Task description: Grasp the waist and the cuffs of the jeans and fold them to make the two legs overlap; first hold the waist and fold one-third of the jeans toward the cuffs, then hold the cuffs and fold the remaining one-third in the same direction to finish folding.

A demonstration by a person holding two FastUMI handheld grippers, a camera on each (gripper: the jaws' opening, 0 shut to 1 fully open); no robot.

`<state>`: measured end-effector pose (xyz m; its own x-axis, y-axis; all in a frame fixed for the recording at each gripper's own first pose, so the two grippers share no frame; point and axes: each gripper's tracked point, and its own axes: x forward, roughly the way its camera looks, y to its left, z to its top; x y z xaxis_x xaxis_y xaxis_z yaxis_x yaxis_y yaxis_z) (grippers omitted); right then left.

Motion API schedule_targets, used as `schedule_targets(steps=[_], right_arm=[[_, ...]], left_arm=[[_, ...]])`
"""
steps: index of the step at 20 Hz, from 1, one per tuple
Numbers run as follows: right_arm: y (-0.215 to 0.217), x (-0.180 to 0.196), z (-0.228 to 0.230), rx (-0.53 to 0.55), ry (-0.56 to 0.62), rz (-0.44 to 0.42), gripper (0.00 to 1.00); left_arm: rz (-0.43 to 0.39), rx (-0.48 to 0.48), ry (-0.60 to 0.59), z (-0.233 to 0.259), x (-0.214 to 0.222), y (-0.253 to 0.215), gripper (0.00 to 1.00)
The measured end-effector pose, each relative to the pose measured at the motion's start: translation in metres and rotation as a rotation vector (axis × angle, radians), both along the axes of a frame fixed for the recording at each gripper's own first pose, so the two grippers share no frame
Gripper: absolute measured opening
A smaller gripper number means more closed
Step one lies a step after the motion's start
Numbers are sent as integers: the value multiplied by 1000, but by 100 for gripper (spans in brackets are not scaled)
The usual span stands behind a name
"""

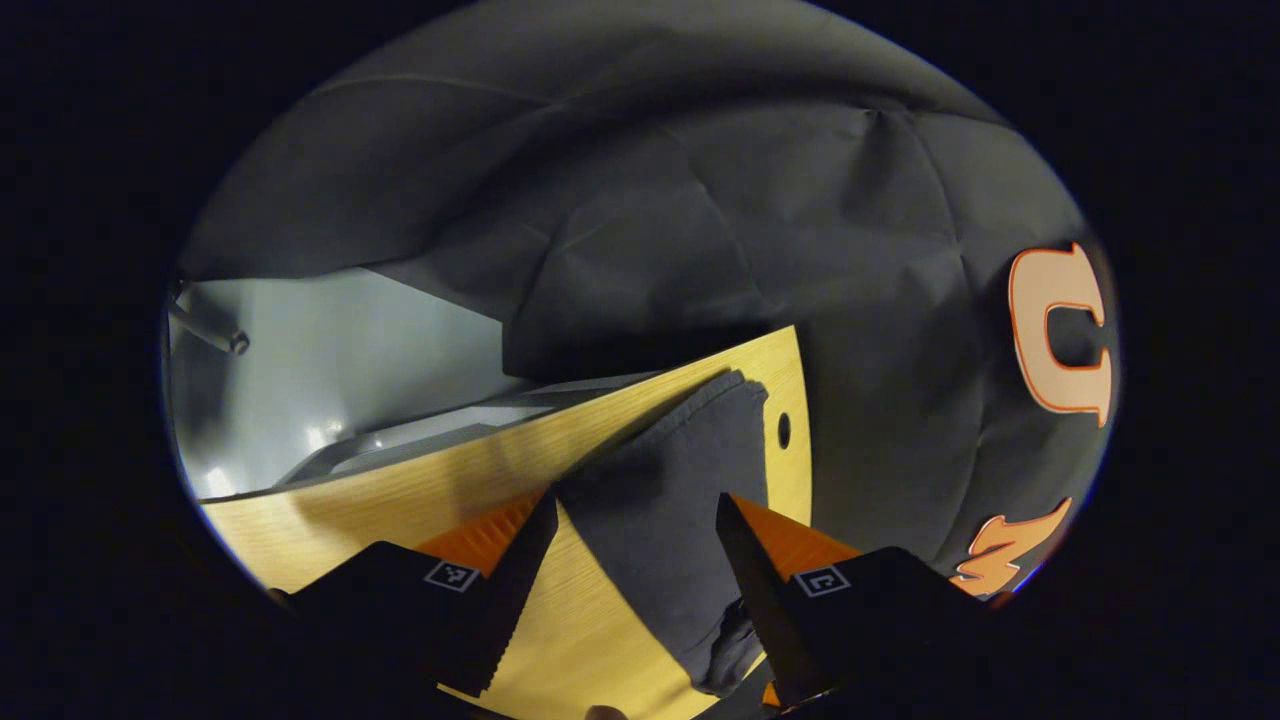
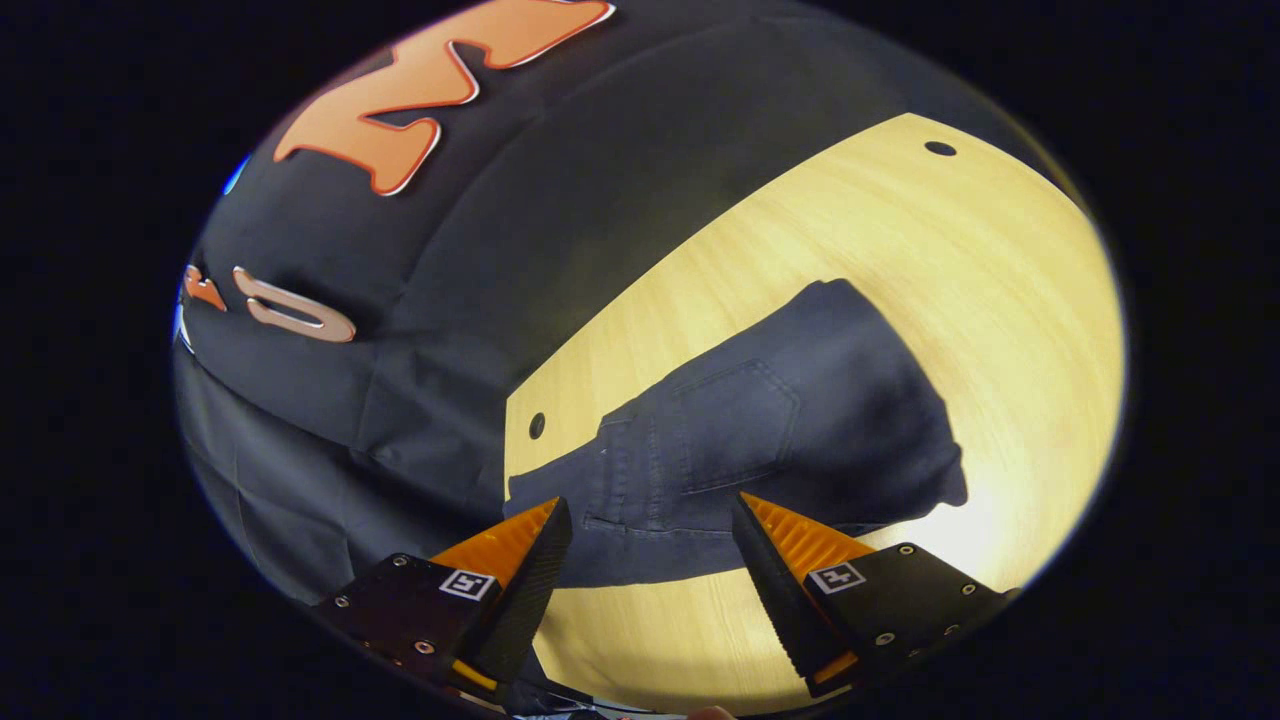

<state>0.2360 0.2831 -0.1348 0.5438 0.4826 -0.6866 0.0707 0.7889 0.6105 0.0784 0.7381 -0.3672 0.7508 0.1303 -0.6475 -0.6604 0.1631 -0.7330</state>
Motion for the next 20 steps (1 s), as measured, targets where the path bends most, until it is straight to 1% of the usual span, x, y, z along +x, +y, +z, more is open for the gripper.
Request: schedule_targets(steps=[3, 4, 5, 7, 9, 10, 11, 12, 13, 14, 15, 16, 17, 20], right_arm=[[-6, -2, -3, 31, 29, -17, 98], [-6, -3, -5, 43, 36, -18, 98], [-7, -4, -7, 48, 39, -17, 98], [-10, -7, -7, 42, 45, -9, 98], [-16, -9, -6, 51, 50, -21, 98], [-21, -9, -3, 63, 49, -32, 98], [-25, -8, 0, 70, 47, -45, 98], [-31, -9, 1, 75, 43, -55, 98], [-37, -9, 3, 74, 38, -66, 98], [-43, -10, 5, 71, 35, -75, 98], [-49, -11, 7, 69, 30, -82, 98], [-55, -12, 6, 67, 26, -88, 98], [-60, -12, 6, 68, 24, -92, 98], [-66, -12, 8, 86, 16, -103, 98]], left_arm=[[-20, 0, -64, 5, 11, -1, 97], [-45, 4, -84, 7, 20, -3, 96], [-77, 8, -93, 7, 30, -10, 98], [-126, 38, -100, 4, 54, -17, 98], [-148, 51, -93, 1, 76, -21, 98], [-137, 23, -91, 0, 82, -17, 97], [-106, 4, -117, 1, 93, -19, 95], [-73, -22, -109, -5, 98, -16, 68], [-38, -27, -55, -14, 100, -17, 42], [-50, -36, -55, -16, 103, -27, 15], [-59, -31, -111, 4, 99, -26, 8], [-68, -11, -132, 9, 110, -33, 7], [-102, 32, -135, 23, 110, -31, 2], [-203, 191, -144, 58, 118, -39, 1]])
